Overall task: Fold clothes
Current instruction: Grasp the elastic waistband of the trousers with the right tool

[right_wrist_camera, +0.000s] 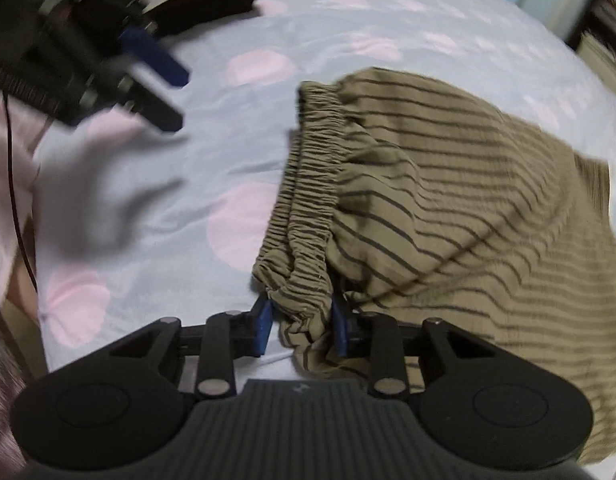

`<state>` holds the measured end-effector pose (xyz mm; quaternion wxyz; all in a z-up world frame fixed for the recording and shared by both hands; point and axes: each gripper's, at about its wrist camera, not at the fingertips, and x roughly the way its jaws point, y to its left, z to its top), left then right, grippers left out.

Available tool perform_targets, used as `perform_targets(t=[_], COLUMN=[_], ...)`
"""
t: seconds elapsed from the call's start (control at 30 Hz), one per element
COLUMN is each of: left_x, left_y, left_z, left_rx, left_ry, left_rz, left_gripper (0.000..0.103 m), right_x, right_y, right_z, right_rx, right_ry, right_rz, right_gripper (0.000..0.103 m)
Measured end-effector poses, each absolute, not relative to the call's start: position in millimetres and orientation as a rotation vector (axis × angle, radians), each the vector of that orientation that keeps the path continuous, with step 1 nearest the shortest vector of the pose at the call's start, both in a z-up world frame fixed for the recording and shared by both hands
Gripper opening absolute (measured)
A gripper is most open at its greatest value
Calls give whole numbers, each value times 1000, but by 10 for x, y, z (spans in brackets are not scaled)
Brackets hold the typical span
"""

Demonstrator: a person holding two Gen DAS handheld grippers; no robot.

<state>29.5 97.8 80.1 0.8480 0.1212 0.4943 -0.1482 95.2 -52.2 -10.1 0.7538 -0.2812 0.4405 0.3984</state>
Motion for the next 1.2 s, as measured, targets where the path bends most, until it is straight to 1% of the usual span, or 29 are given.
perform_targets(t=[0.07,0.17,0.23,0.33,0.5,0.53,0.6,0.7,0.73,0.77,0.87,0.93,1.0,1.07,1.13,1.2], left_x=[295,295,302,316,326,328,332,330,327,325,324,328,329,328,328,323], left_y=[944,894,872,878,918,922,930,925,920,915,896,888,879,880,880,869], left_z=[790,778,771,769,766,764,759,756,757,758,763,760,757,752,754,763], left_rx=[269,281,285,279,269,269,269,276,278,279,283,286,289,289,293,304], left_ry=[1041,1044,1048,1052,1055,1056,1058,1056,1054,1053,1050,1051,1053,1056,1053,1040], left_rz=[-325,-337,-331,-319,-302,-302,-302,-305,-307,-310,-314,-313,-312,-312,-316,-325], left_gripper=[34,34,34,34,34,34,34,34,34,34,34,34,34,34,34,34], right_x=[933,849,768,554,121,55,7,22,52,73,145,167,185,198,212,236], right_y=[-519,-463,-405,-314,-208,-220,-219,-206,-200,-195,-188,-169,-153,-143,-134,-130], right_z=[-80,-52,-26,-21,-181,-204,-255,-328,-350,-367,-398,-430,-453,-456,-460,-434], right_rx=[-611,-638,-670,-823,-1204,-1260,-1315,-1355,-1358,-1361,-1369,-1377,-1377,-1362,-1346,-1317], right_ry=[957,927,889,752,464,423,401,409,416,421,422,420,422,430,439,459], right_rz=[872,883,895,908,933,945,961,961,953,947,930,925,922,921,920,918], right_gripper=[35,43,51,56,58,58,57,54,49,47,44,39,37,32,24,21])
